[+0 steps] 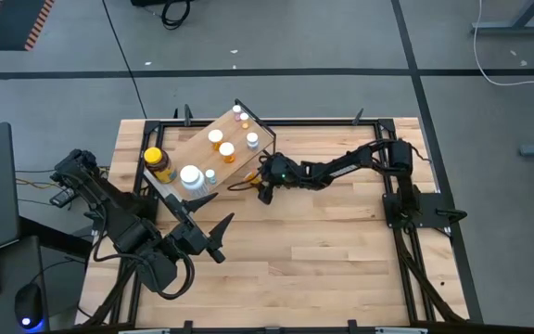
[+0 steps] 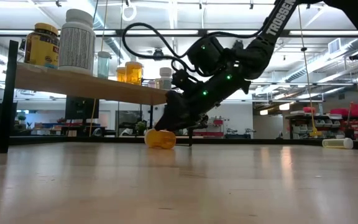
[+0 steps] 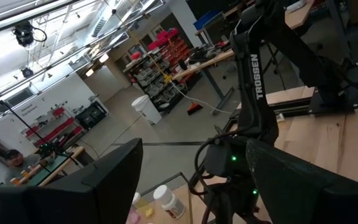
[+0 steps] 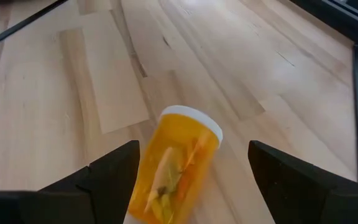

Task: Pick and place medicine bottles onto shelf by color
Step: Put the orange pill bottle on the shelf

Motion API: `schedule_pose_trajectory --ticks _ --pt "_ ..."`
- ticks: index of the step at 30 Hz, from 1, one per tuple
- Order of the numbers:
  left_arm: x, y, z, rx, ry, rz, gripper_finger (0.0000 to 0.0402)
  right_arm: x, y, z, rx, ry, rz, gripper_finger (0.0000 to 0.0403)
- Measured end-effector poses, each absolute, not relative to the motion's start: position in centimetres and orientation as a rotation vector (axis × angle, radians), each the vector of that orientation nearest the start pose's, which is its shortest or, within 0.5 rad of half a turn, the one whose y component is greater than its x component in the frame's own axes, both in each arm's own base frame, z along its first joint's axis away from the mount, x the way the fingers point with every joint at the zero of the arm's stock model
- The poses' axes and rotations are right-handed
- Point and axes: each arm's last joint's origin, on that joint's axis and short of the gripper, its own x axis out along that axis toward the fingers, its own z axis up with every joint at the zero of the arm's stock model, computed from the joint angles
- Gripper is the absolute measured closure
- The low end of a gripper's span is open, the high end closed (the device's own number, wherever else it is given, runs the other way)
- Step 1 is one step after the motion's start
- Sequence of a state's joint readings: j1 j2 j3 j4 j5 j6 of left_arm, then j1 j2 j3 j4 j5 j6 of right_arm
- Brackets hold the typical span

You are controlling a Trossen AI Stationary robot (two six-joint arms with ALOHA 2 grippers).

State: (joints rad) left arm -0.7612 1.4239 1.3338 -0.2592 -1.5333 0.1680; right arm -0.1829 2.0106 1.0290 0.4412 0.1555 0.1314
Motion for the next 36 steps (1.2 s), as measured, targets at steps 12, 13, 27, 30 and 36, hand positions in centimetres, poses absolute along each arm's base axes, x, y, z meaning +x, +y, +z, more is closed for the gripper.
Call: schedule_pose_trajectory --ticks 12,13,27,30,36 --pt "23.4 -18.3 37.9 0.486 0.212 0.753 0.0109 39.3 -7.7 12.0 0.143 0.542 -0.342 0.0095" --pt "23.4 -18.3 37.9 0.486 0.212 0.753 0.0109 39.3 -7.7 12.0 0.143 0.547 -0.342 0.0095" --pt "23.4 -18.3 37.9 0.485 0.212 0.753 0.0109 39.8 -7.1 8.8 0.137 0.564 -0.334 0.0096" --pt "23.4 -18.3 37.9 0.48 0.21 0.754 0.0109 40.2 -7.1 7.8 0.123 0.521 -0.353 0.0096" --pt "23.4 -18.3 37.9 0.481 0.21 0.754 0.0109 40.4 -7.1 7.2 0.111 0.503 -0.353 0.0096"
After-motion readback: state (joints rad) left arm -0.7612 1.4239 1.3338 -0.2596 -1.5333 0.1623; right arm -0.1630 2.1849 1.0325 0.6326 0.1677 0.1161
